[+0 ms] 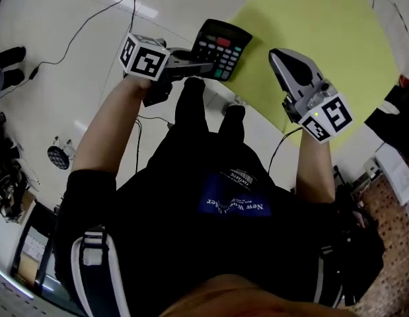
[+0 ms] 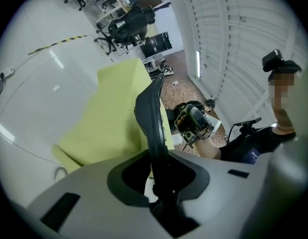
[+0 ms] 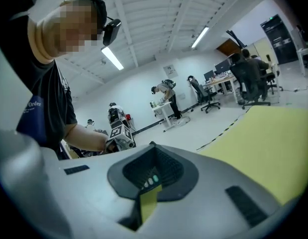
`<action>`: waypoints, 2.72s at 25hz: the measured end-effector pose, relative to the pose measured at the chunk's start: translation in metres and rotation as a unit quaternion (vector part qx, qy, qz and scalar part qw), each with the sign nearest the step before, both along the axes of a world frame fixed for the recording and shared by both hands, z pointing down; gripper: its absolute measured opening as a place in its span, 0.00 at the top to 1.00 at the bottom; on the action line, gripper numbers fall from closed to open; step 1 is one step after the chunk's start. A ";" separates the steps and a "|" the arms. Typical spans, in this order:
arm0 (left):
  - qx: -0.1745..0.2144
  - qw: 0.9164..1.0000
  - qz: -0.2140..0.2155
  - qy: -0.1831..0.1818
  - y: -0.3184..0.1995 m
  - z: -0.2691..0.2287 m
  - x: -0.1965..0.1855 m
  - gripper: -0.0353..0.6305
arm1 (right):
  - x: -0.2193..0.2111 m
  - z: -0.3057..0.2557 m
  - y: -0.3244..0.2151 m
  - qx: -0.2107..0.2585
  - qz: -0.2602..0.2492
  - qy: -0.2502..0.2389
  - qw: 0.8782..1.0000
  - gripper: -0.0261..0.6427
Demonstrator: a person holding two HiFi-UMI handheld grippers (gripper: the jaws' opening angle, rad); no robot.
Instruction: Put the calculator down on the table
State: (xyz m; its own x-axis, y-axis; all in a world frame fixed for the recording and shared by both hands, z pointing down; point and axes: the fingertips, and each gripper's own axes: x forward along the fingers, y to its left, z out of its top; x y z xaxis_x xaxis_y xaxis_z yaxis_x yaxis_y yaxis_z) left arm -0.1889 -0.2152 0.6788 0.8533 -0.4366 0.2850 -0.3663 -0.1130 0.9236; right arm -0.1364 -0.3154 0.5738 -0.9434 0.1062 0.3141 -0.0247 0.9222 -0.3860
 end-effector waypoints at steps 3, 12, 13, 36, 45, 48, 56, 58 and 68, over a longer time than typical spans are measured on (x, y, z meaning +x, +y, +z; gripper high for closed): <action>-0.036 0.999 0.022 0.004 0.006 0.014 0.007 0.82 | 0.000 0.003 -0.002 -0.010 0.001 0.006 1.000 0.98; -0.047 0.995 0.041 -0.072 0.008 0.017 0.006 0.80 | 0.009 0.009 -0.008 -0.016 0.018 0.010 1.000 0.98; -0.044 0.994 0.044 -0.094 0.008 0.018 0.005 0.79 | 0.010 0.011 -0.008 -0.018 0.021 0.012 1.000 0.98; -0.093 0.990 -0.010 -0.101 0.014 0.027 0.007 0.68 | 0.036 -0.027 -0.011 -0.030 0.044 0.003 0.999 0.98; -0.111 0.936 0.066 -0.327 0.045 0.037 0.015 0.59 | 0.073 -0.056 0.003 -0.043 0.084 0.035 0.995 0.98; -0.120 0.932 0.076 -0.334 0.046 0.041 0.014 0.58 | 0.077 -0.068 0.006 -0.037 0.086 0.035 0.995 0.98; -0.124 0.856 0.201 -0.460 0.050 0.042 -0.002 0.56 | 0.105 -0.093 0.010 -0.018 0.095 0.039 0.995 0.98; -0.111 0.835 0.220 -0.492 0.047 0.040 -0.006 0.56 | 0.110 -0.097 0.010 -0.016 0.094 0.045 0.994 0.98; -0.056 0.783 0.314 -0.534 0.047 0.040 -0.013 0.56 | 0.128 -0.121 0.014 -0.019 0.082 0.045 0.995 0.98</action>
